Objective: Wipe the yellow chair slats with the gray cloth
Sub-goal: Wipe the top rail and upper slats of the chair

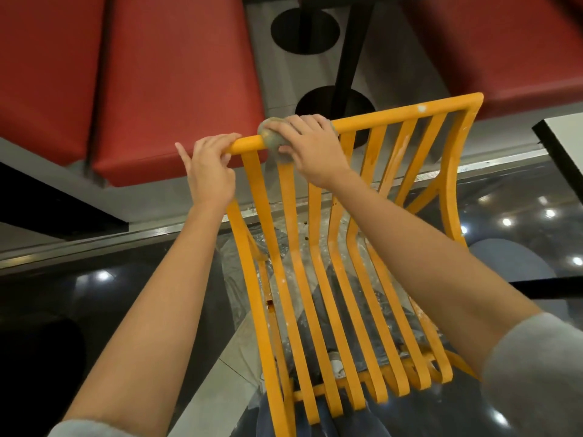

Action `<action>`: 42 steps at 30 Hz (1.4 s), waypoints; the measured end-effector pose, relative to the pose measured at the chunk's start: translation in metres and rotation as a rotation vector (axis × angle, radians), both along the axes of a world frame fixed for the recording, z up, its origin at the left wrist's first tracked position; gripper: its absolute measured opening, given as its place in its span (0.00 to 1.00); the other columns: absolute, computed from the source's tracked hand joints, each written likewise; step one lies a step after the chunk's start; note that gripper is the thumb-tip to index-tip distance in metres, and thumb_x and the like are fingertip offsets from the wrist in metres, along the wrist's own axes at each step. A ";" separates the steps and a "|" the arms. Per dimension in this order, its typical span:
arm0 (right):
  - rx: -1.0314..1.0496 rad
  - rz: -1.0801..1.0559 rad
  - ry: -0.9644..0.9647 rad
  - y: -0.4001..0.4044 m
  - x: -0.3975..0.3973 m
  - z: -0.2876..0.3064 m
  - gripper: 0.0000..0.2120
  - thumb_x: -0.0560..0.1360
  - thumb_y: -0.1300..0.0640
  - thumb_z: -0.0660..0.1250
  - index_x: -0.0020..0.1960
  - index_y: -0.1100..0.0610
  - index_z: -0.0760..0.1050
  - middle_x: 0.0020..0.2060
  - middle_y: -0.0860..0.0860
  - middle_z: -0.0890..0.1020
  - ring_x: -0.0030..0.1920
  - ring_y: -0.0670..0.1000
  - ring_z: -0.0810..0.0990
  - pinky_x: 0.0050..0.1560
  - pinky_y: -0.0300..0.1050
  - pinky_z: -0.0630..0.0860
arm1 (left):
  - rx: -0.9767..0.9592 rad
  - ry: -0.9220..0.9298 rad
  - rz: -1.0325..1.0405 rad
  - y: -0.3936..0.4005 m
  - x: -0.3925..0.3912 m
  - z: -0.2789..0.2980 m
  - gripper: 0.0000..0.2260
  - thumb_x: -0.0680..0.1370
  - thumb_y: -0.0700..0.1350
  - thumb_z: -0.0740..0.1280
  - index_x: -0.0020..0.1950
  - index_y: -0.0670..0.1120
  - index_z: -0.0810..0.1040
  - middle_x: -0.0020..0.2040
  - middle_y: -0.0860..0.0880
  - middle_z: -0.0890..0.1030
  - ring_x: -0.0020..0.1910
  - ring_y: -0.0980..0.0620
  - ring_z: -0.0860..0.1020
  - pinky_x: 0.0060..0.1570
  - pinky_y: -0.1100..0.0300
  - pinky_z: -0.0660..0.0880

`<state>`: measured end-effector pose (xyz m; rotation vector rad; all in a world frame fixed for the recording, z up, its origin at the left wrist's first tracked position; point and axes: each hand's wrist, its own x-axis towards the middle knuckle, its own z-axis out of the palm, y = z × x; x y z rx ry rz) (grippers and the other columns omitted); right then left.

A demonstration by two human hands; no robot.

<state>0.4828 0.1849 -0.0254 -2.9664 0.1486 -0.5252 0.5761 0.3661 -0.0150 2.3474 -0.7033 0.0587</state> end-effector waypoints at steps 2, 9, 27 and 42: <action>0.084 0.068 -0.037 -0.028 -0.019 0.001 0.23 0.79 0.57 0.61 0.74 0.50 0.70 0.64 0.51 0.79 0.63 0.55 0.76 0.66 0.52 0.67 | -0.018 0.018 -0.008 0.002 0.000 0.002 0.24 0.76 0.30 0.61 0.64 0.53 0.79 0.61 0.54 0.80 0.66 0.53 0.71 0.75 0.40 0.38; 0.262 -0.248 -0.113 -0.066 -0.052 0.008 0.19 0.77 0.49 0.67 0.68 0.46 0.76 0.59 0.48 0.81 0.62 0.51 0.75 0.73 0.53 0.59 | -0.110 0.079 0.003 -0.002 -0.003 0.002 0.28 0.73 0.25 0.58 0.62 0.50 0.81 0.61 0.51 0.80 0.66 0.51 0.71 0.75 0.40 0.39; 0.915 -0.468 -0.621 0.125 -0.034 -0.082 0.13 0.71 0.61 0.77 0.54 0.61 0.84 0.50 0.53 0.86 0.52 0.43 0.82 0.52 0.39 0.79 | -0.423 -0.121 -0.184 0.022 0.004 -0.049 0.23 0.80 0.33 0.60 0.75 0.39 0.65 0.73 0.43 0.65 0.73 0.47 0.66 0.76 0.49 0.58; 1.191 -0.717 -1.080 0.148 0.034 -0.054 0.16 0.76 0.67 0.70 0.63 0.72 0.77 0.58 0.65 0.83 0.61 0.58 0.81 0.61 0.43 0.79 | -0.667 0.503 0.046 0.039 -0.026 -0.095 0.22 0.80 0.31 0.60 0.75 0.38 0.66 0.69 0.51 0.72 0.69 0.54 0.72 0.64 0.71 0.68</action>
